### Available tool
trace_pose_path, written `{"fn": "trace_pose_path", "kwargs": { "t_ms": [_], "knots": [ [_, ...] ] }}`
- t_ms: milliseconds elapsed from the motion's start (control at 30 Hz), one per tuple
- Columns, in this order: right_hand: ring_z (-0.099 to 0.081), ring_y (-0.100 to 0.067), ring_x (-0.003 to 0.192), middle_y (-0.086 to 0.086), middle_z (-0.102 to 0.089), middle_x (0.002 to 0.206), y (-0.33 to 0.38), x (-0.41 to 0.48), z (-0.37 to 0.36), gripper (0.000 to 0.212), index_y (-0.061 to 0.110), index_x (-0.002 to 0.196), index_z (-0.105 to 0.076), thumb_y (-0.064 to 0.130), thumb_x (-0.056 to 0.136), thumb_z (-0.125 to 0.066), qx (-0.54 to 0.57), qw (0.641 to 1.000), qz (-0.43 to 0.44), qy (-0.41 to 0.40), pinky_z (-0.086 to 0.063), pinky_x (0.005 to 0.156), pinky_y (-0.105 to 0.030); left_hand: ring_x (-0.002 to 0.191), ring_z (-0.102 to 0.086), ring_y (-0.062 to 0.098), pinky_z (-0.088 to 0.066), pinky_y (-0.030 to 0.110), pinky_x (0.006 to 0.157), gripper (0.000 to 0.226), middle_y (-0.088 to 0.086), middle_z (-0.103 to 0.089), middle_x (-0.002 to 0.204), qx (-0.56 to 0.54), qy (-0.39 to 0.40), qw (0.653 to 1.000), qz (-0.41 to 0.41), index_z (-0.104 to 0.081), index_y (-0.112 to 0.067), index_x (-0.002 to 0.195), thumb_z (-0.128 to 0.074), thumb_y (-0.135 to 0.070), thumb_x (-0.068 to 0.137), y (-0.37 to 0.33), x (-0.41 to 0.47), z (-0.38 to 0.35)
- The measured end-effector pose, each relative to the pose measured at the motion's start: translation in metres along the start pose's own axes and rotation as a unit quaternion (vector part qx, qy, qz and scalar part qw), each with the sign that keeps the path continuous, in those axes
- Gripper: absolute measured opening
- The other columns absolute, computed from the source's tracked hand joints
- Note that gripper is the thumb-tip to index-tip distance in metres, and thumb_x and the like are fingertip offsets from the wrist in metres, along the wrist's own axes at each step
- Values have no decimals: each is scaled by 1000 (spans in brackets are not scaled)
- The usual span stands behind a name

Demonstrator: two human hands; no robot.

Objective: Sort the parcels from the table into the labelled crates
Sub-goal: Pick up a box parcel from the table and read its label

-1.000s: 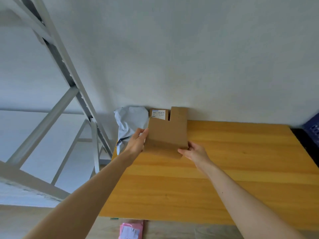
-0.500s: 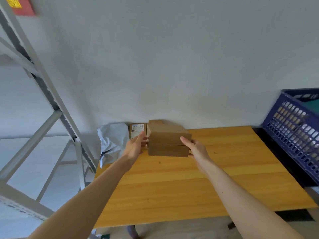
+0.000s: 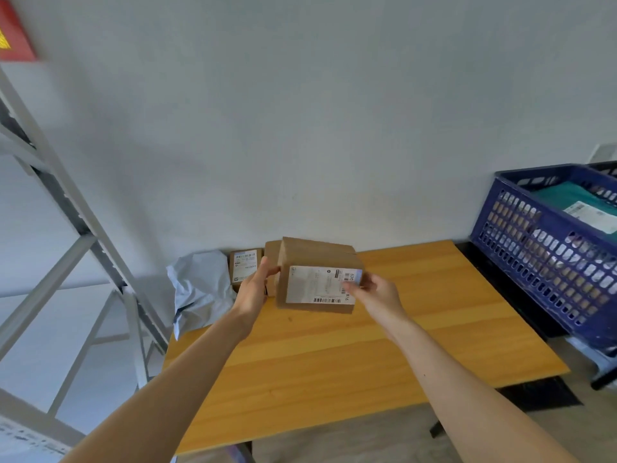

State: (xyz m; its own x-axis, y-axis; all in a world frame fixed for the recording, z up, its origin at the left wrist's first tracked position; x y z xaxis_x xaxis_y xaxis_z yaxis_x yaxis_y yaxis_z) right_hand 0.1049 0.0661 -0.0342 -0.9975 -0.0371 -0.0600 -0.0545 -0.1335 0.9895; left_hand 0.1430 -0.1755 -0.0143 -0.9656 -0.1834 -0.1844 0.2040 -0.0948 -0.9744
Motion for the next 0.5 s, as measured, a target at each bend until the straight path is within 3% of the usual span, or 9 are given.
{"fn": "trace_pose_path", "kwargs": {
  "t_ms": [133,233,333,400,500],
  "knots": [
    [-62,10,73,10,-68,87,8,0,6,15,20,93,-66,22,82,-76,24,998,2,-59,-44,59,-4,129,-41,20,-31,43,112,50,2,-46,142,7,8,1000,-4,-60,-29,123,-30,-59,97,-8,6,-1],
    [-64,5,80,9,-69,91,15,0,6,21,18,98,-64,26,83,-76,24,997,-2,-79,-46,60,-5,128,-44,20,-32,45,111,48,-5,-50,136,9,28,1000,-10,-59,-31,123,-39,-62,92,-14,9,2],
    [-68,-10,91,3,-71,101,22,1,-1,25,18,102,-63,28,83,-75,46,996,-19,-76,-55,79,-26,106,-58,12,-44,36,93,36,-14,-66,107,5,51,998,-32,-59,-32,100,-54,-63,83,-24,9,4],
    [-68,-16,95,2,-70,105,26,0,-8,24,20,102,-62,27,83,-75,60,995,-30,-73,-55,86,-41,104,-60,11,-45,30,82,44,-13,-68,103,2,73,996,-47,-56,-28,101,-60,-63,75,-29,10,3],
    [-66,-13,96,6,-70,106,30,-2,-13,20,26,97,-62,24,83,-75,85,993,-40,-69,-54,79,-40,108,-61,13,-46,29,83,49,-9,-67,113,-9,100,993,-56,-52,-27,115,-67,-54,76,-33,16,4]
  ]
}}
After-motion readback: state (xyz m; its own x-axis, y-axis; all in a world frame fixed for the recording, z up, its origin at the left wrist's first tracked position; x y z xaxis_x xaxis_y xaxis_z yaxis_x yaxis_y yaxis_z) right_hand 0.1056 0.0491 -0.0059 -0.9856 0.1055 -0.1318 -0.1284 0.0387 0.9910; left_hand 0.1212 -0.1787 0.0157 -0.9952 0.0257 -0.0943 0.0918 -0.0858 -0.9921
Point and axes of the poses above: each hand's wrist, its own x-axis towards the middle knuckle, its own z-axis out of the back of the hand, y = z × x, the point moved 5 cm from there along x, towards the middle knuckle
